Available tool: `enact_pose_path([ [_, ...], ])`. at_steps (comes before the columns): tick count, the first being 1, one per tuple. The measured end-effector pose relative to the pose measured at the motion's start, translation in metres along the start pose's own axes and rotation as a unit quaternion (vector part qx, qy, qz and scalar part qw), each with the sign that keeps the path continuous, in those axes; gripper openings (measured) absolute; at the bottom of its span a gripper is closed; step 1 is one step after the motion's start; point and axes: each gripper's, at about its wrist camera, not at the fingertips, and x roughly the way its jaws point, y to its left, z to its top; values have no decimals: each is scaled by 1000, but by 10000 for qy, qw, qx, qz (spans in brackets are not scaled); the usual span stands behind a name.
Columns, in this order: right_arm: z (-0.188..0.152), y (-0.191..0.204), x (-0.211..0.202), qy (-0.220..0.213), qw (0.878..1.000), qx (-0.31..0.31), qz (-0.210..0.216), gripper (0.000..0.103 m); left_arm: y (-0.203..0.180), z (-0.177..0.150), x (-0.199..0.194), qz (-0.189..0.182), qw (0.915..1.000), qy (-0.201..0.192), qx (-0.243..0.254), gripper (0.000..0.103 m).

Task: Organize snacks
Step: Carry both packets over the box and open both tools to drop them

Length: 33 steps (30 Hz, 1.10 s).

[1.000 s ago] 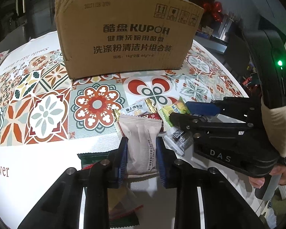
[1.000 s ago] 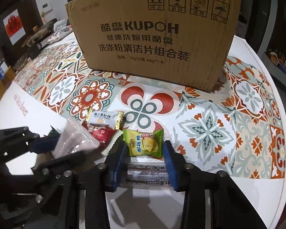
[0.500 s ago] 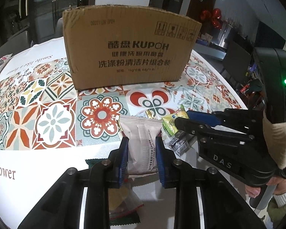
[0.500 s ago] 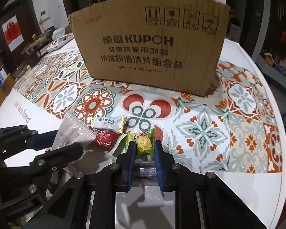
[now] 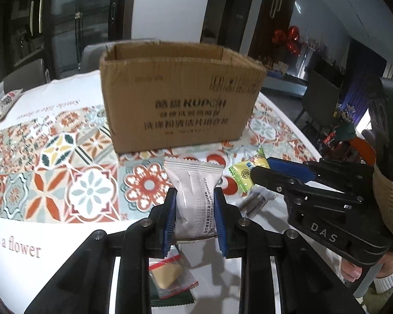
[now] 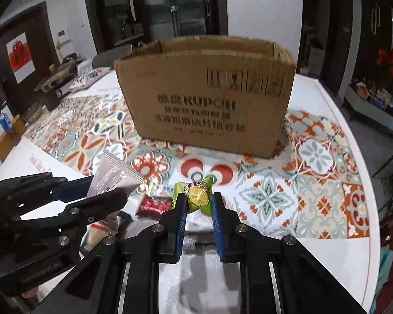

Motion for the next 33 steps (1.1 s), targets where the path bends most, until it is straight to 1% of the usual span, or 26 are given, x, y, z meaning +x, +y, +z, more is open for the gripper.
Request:
enact_pose_path([
  [4,9,3,-17,-235,9997,37,6,21,5,12,-17,4,9998,-196,-77,27],
  [10,25,12,-41,-604,9982,-3,-21,21,6,34,-39,86,9985,-544,42,27],
  [15,45,15,-55,-856,9963,1,-4,21,11,54,-46,105,9974,-709,67,27],
  [23,88,14,-70,-1243,9921,-10,-168,21,20,95,-52,154,9957,-902,146,27],
  [28,112,10,-71,-1329,9910,37,-147,21,24,121,-50,190,9950,-957,231,27],
  [30,119,9,-69,-1311,9913,40,-127,21,26,128,-47,189,9951,-939,244,27],
  [33,129,7,-62,-1254,9919,-37,-213,21,28,140,-40,186,9952,-919,273,27],
])
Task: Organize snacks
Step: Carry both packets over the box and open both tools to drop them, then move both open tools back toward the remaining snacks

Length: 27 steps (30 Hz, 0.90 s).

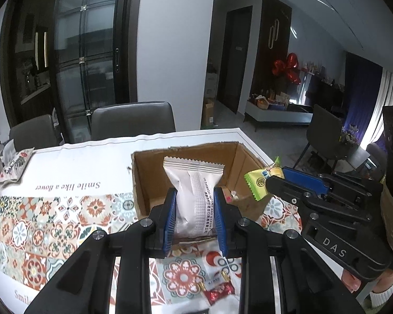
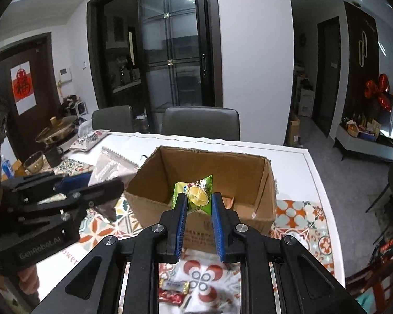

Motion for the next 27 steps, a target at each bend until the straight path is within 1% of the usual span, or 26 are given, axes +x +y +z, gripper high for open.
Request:
enact_pose_path([
  [8,21,-12,28,157,9998,21,-103,21,7,23,30,-87,9999,143,23,27],
  [11,29,-16,38,176,9997,40,-175,21,8,36,45,-37,9997,223,88,28],
  [12,31,-18,42,182,9996,53,-212,22,9,40,51,63,9995,299,97,33],
  [13,33,-19,45,197,9995,64,-252,29,10,41,52,139,9994,322,70,46],
  [14,34,-21,48,232,9990,119,-362,35,11,40,51,235,9992,311,27,52],
  [15,35,-23,49,226,9987,165,-430,44,12,38,49,279,9992,268,13,56],
  [16,33,-23,48,204,9984,192,-484,45,12,34,45,356,9991,218,41,56],
  [18,29,-23,47,201,9986,166,-452,45,9,25,37,578,9980,195,138,56],
  [21,17,-18,41,184,9989,40,-433,45,5,14,22,618,9979,63,188,56],
  [22,12,-16,38,161,9990,1,-416,47,4,10,17,634,9978,31,183,56],
  [27,-10,-5,24,159,9997,-58,-183,49,2,-10,-8,735,9971,-124,122,57],
])
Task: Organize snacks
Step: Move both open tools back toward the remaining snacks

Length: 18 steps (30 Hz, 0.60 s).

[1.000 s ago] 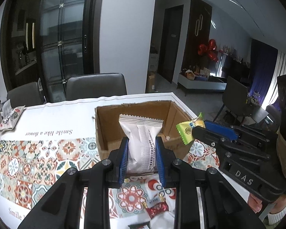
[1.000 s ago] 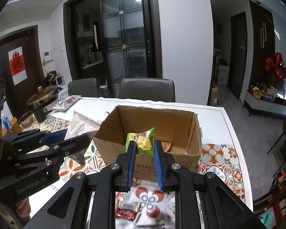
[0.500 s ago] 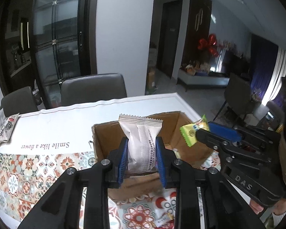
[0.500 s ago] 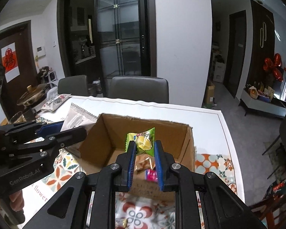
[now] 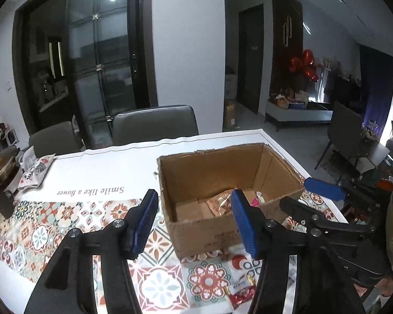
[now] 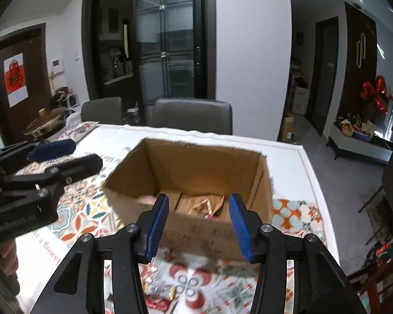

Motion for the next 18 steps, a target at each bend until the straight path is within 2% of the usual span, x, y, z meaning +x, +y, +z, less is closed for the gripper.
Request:
enact_pose_path([
  [7,-33,14,-15,48,9997,-21,256,49,-1,-31,-20,-16,9999,127,-39,57],
  [18,-83,29,-29,323,9986,-47,426,49,-10,-93,-29,-182,9966,711,-370,57],
])
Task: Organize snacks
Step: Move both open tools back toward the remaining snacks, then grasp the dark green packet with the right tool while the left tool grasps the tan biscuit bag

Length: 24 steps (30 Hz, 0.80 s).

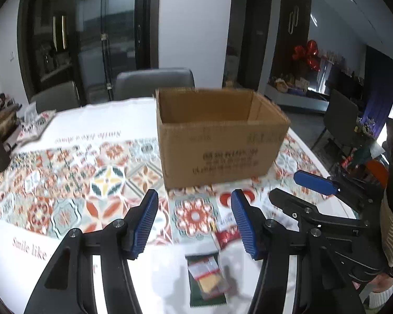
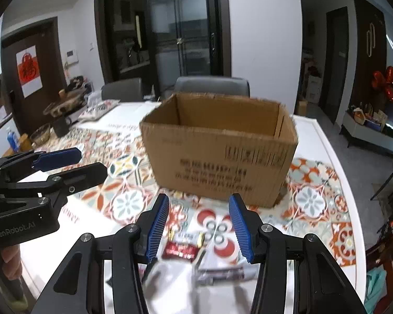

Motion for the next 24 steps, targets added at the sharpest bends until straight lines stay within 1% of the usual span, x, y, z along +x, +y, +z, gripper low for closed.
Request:
enact_pose_path([
  [6,-22,3,3,238,9996,-22,147,49,-2,-32,10,-227,9988,409,-157,57],
  [13,-49,7,10,508,9984,-35,235,49,-6,-60,21,-360,9958,793,-277,56],
  [17,-63,5,14,634,9977,39,239,49,-11,-76,28,-363,9948,908,-293,55],
  [23,-82,-2,22,862,9954,305,279,49,-16,-90,43,-341,9932,1081,-264,52],
  [24,-84,-3,23,891,9951,339,268,49,-16,-92,45,-352,9929,1102,-268,50],
])
